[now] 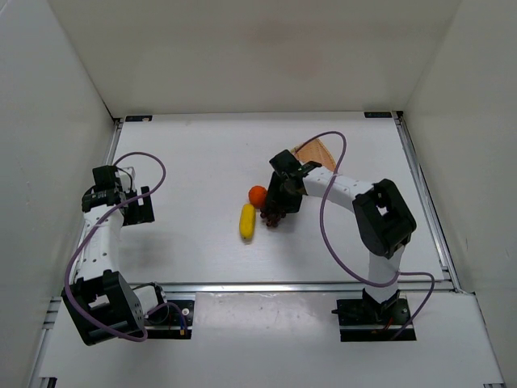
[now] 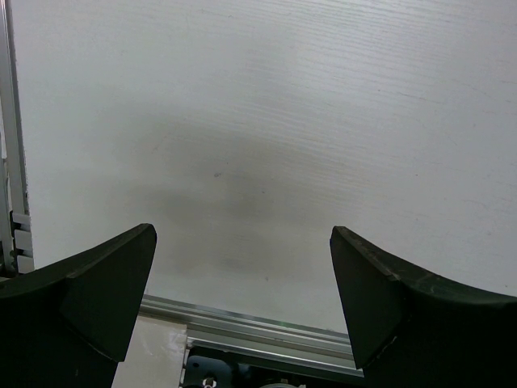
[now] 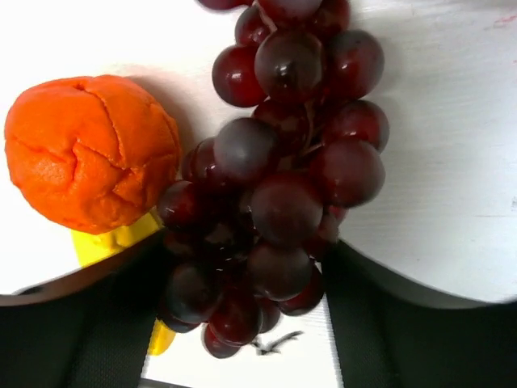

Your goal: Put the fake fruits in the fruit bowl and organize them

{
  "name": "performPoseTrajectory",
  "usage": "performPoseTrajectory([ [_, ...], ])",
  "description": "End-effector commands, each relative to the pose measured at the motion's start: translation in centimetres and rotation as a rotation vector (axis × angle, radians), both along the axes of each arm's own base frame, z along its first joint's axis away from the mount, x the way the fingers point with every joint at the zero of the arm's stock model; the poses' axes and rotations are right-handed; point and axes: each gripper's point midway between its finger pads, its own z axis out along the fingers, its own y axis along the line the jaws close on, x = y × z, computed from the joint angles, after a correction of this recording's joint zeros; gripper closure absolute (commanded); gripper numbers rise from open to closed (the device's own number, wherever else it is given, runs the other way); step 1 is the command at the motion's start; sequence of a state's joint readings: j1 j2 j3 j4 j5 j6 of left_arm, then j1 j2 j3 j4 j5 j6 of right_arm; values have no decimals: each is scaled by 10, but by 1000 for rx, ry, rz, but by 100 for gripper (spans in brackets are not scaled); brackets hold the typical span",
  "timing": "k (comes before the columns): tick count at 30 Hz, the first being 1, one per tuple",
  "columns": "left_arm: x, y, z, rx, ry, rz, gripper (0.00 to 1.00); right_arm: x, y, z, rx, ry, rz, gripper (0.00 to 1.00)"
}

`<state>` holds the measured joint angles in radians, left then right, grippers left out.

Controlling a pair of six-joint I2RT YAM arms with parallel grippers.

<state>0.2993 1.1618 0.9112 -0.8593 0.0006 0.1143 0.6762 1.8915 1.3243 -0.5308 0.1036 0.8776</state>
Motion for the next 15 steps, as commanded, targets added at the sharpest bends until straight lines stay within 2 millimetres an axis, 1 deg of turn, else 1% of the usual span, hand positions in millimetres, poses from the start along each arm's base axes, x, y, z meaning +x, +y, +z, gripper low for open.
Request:
performPoseTrajectory([
  [1,3,-1,0,-14,-15,0,0,-1,-4,-8,-5,34,-33,43],
  [2,3,-1,0,-14,-15,0,0,-1,-4,-8,-5,35,-33,50],
  [3,3,-1,0,-14,-15,0,0,-4,-8,-8,-12,34,-45,57],
  [4,3,-1,0,-14,-15,0,0,-10,-14,-12,-22,46,-45,67],
  [5,3,-1,0,-14,-15,0,0,-10,-17,-5,-21,25,-50,70],
  [6,3,-1,0,-14,-15,0,0,-11,-20,-3,-30,12,-39,73],
  [7,3,-1,0,-14,-15,0,0,-13,-22,0,-31,5,-26,73],
  [8,3,-1,0,-14,-15,0,0,-16,-25,10,-31,-15,2,77],
  [9,3,-1,0,-14,-15,0,0,-16,-29,13,-39,-31,11,79],
  [10,3,-1,0,-14,-15,0,0,-19,-31,26,-35,-50,31,81],
  [11,3,-1,0,-14,-15,0,0,-20,-33,32,-35,-64,48,87],
  [12,3,-1,0,-14,-15,0,0,-19,-34,42,-39,-91,89,89],
  [13,3,-1,-2,-17,-6,0,0,-21,-32,60,-24,-127,116,90],
  [14,3,-1,-2,-17,-6,0,0,-22,-36,69,-39,-139,130,92],
  [15,3,-1,-2,-17,-6,0,0,-22,-37,80,-36,-162,150,92],
])
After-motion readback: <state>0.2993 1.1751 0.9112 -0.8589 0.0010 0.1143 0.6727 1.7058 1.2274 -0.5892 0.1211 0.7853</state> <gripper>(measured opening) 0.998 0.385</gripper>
